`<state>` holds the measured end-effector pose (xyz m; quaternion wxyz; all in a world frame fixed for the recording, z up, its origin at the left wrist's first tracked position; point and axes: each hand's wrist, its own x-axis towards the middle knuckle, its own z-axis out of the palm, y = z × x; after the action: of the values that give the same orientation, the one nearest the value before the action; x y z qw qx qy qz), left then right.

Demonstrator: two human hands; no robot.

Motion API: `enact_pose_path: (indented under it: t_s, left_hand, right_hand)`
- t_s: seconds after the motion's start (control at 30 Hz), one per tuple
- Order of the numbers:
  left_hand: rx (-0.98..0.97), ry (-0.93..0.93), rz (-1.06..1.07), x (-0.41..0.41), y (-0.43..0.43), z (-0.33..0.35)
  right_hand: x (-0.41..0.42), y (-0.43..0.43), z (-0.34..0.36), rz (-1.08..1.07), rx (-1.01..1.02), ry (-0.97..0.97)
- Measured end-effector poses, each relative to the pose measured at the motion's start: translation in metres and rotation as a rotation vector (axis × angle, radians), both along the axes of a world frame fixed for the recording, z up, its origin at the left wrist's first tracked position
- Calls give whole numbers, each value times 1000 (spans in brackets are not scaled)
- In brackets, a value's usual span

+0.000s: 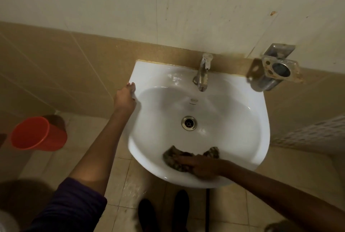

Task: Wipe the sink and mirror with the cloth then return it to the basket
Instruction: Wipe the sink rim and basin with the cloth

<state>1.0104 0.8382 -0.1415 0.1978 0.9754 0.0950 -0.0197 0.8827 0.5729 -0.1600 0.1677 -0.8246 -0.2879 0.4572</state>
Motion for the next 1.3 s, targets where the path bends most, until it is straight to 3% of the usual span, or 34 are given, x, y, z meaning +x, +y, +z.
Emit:
enact_pose_path:
  t_s: [0.17, 0.33, 0.5, 0.6, 0.73, 0.83, 1.0, 1.2, 1.3]
  left_hand:
    - [36, 17, -8, 0, -1, 4]
    - [65, 24, 9, 2, 0, -1]
    - [97, 43, 6, 6, 0, -7]
    - [118, 24, 13, 5, -1, -4]
    - [113, 23, 0, 4, 0, 0]
    - [40, 19, 10, 5, 2, -2]
    - [26, 36, -39, 4, 5, -7]
    - [30, 96, -120, 3, 7, 5]
    - [-163, -16, -70, -6, -8, 22]
  right_hand:
    - [44, -70, -13, 297, -283, -40]
    - [117, -114, -45, 570, -562, -708]
    - [161, -87, -47, 773, -507, -962]
    - [152, -90, -53, 681, -442, -909]
    - [116, -109, -39, 376, -558, -721]
    - [80, -103, -27, 184, -600, -402]
    - [14, -54, 5, -96, -220, -101]
    - [-30, -22, 34, -261, 191, -192]
    - [-29, -32, 47, -500, 355, -247]
